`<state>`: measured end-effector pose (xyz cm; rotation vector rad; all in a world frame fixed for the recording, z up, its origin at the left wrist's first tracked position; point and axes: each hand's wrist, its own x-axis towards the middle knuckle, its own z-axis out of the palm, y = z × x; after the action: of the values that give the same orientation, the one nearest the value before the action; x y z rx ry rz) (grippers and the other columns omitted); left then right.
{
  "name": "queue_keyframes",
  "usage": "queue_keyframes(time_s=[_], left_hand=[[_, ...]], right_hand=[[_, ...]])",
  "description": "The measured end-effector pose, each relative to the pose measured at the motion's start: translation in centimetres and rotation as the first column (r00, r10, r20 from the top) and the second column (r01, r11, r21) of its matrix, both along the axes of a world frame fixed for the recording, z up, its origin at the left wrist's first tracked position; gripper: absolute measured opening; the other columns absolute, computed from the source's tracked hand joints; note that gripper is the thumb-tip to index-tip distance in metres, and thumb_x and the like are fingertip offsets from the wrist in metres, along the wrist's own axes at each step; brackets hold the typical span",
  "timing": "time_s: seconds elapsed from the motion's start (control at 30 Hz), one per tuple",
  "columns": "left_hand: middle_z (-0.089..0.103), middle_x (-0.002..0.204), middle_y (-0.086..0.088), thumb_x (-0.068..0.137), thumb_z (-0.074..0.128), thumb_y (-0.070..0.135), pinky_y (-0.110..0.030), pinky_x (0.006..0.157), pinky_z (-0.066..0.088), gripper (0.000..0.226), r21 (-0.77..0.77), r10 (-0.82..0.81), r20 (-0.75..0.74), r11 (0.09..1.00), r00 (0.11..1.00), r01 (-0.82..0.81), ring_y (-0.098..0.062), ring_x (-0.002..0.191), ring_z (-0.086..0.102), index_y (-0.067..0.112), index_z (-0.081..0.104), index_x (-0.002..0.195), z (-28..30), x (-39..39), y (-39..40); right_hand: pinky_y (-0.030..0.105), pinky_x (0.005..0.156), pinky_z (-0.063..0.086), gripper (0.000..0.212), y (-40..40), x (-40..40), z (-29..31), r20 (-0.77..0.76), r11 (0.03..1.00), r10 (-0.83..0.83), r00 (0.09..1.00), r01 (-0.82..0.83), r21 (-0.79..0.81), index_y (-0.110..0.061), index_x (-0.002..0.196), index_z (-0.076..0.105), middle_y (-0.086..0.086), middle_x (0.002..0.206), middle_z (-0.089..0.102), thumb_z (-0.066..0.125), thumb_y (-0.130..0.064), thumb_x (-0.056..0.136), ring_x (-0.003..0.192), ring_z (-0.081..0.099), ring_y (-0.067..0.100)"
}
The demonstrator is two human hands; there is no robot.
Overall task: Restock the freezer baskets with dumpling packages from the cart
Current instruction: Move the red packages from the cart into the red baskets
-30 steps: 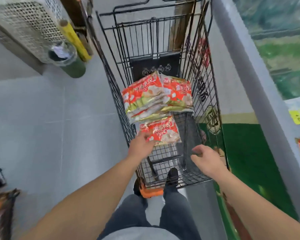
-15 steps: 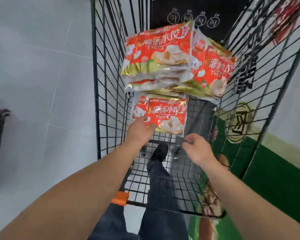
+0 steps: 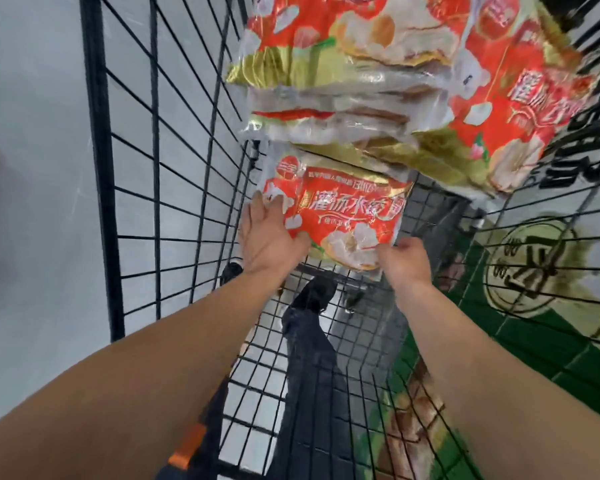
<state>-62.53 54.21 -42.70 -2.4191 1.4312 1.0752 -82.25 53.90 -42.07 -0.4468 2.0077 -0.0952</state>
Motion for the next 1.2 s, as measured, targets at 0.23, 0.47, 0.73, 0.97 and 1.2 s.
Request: queue_keyframes(time_s=[0.23,0.47,0.73,0.97,1.2], left_hand=[[0.022,0.160,-0.009,0.079,0.069,0.037,-0.044,0.118,0.029,0.081,-0.038,0.080,-0.103,0.996,0.991,-0.085,-0.033,0.139,0.034,0.021,0.033,0.150,0.1,-0.4,0.6],[0.050,0.140,-0.004,0.096,0.055,0.032,-0.041,0.105,0.045,0.050,-0.050,0.285,-0.189,0.953,0.940,-0.299,-0.023,0.122,0.054,0.015,0.043,0.141,1.2,0.5,0.5],[0.063,0.124,-0.009,0.104,0.040,0.034,-0.027,0.076,0.040,0.036,0.073,0.325,-0.152,0.945,0.933,-0.318,-0.026,0.104,0.059,0.012,0.058,0.127,0.3,0.1,-2.6],[0.069,0.096,-0.005,0.093,0.059,0.028,-0.030,0.077,0.053,0.017,0.056,0.376,-0.231,0.926,0.897,-0.374,-0.026,0.093,0.065,0.015,0.068,0.095,1.7,0.7,-2.7],[0.056,0.097,0.004,0.091,0.063,0.028,-0.030,0.090,0.046,0.020,0.032,0.363,-0.346,0.926,0.865,-0.376,-0.019,0.097,0.054,0.028,0.054,0.073,11.1,2.6,-1.3]], right_hand=[[0.036,0.081,0.051,0.027,0.8,0.6,-1.1,-0.041,0.997,-0.027,0.999,0.024,-0.069,-0.012,0.109,0.062,0.003,0.101,0.067,0.067,-0.026,0.086,0.090,0.063,0.024],[0.033,0.078,0.043,0.016,2.4,-0.1,-0.8,-0.048,0.998,-0.046,0.998,0.045,-0.032,-0.013,0.105,0.063,0.004,0.099,0.064,0.058,-0.023,0.094,0.091,0.058,0.024],[0.039,0.087,0.048,0.018,1.8,-2.1,0.2,-0.014,0.959,-0.266,0.964,0.263,-0.108,-0.022,0.105,0.058,-0.002,0.105,0.063,0.060,-0.036,0.093,0.097,0.060,0.021],[0.050,0.083,0.059,0.019,1.8,-1.4,2.2,0.046,0.915,-0.360,0.932,0.362,-0.179,-0.019,0.067,0.071,0.007,0.090,0.075,0.064,-0.025,0.083,0.089,0.071,0.030],[0.050,0.087,0.056,0.026,5.5,0.2,12.2,0.029,0.889,-0.384,0.923,0.378,-0.259,-0.019,0.066,0.062,-0.003,0.077,0.070,0.066,-0.025,0.091,0.089,0.070,0.029]])
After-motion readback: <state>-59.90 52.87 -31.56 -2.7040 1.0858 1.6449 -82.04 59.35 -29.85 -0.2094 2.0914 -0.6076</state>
